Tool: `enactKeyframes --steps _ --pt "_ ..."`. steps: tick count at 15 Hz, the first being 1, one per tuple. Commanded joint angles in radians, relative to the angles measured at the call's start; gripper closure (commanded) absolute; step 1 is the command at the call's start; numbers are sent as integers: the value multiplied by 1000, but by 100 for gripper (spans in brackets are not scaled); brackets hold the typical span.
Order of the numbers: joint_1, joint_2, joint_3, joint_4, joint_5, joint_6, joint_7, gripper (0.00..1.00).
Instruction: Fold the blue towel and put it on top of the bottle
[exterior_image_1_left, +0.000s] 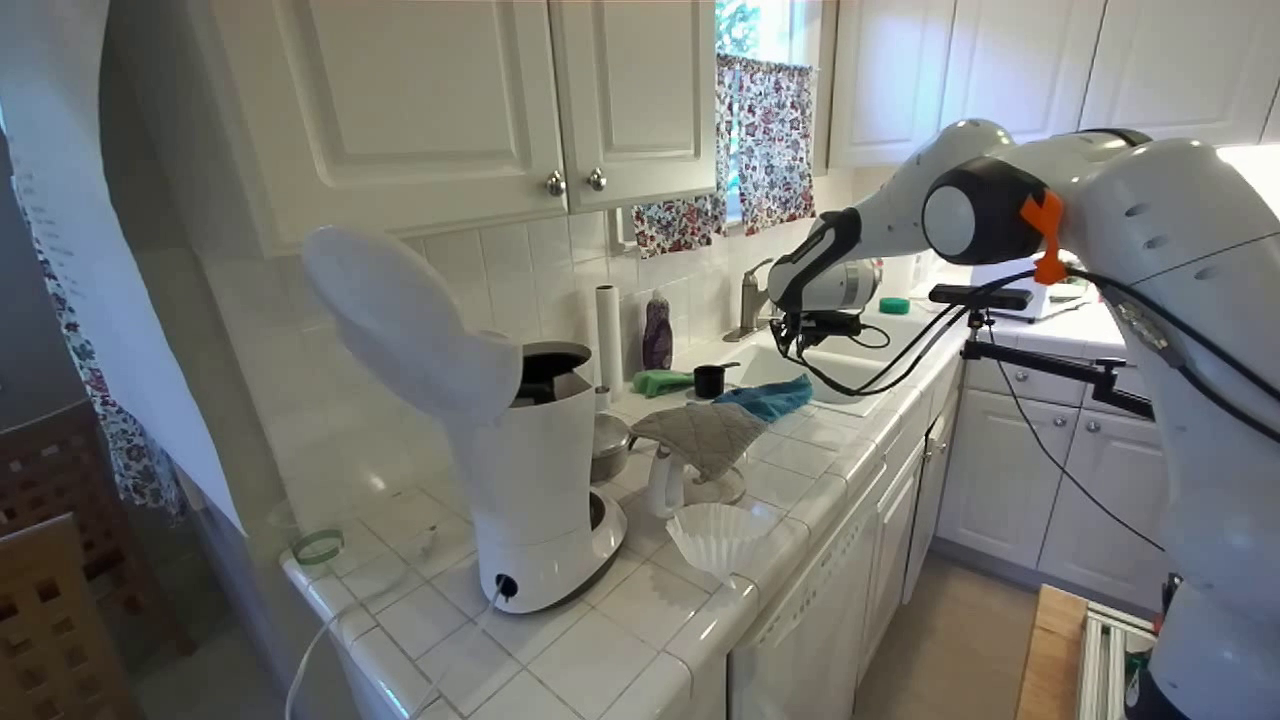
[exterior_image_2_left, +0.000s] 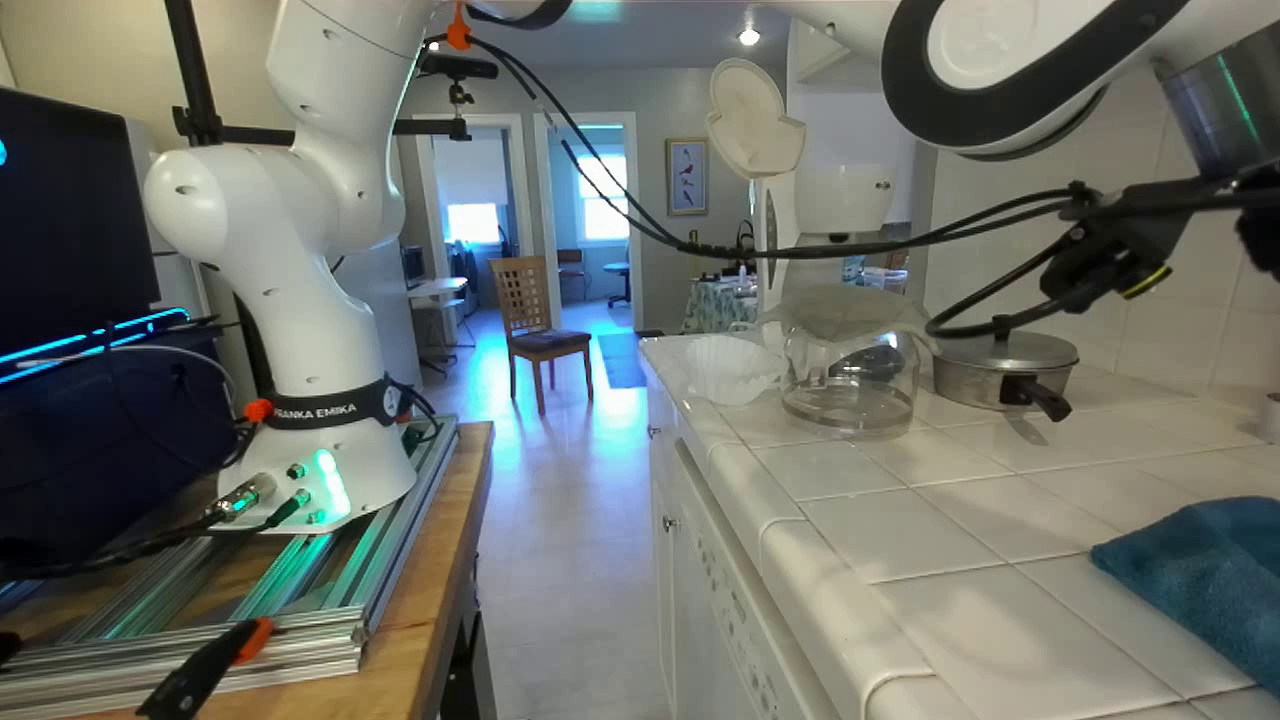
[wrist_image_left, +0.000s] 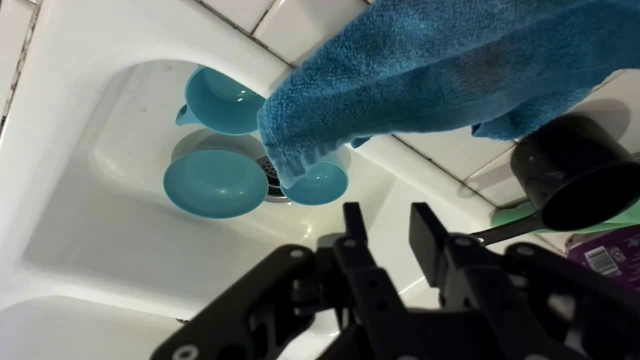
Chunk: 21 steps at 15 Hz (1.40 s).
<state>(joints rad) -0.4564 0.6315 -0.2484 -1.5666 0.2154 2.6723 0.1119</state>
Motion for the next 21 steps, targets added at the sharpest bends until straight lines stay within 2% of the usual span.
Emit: enactKeyframes --steps 1,6,7,14,21 --pt "-5 25 0 46 4 -5 23 37" --pt "-10 -1 19 30 17 -24 10 2" --pt "-13 -6 26 29 23 -40 8 0" --pt "-8 -44 74 -22 38 -98 -43 0" --pt "-5 1 88 4 29 -147 -83 0"
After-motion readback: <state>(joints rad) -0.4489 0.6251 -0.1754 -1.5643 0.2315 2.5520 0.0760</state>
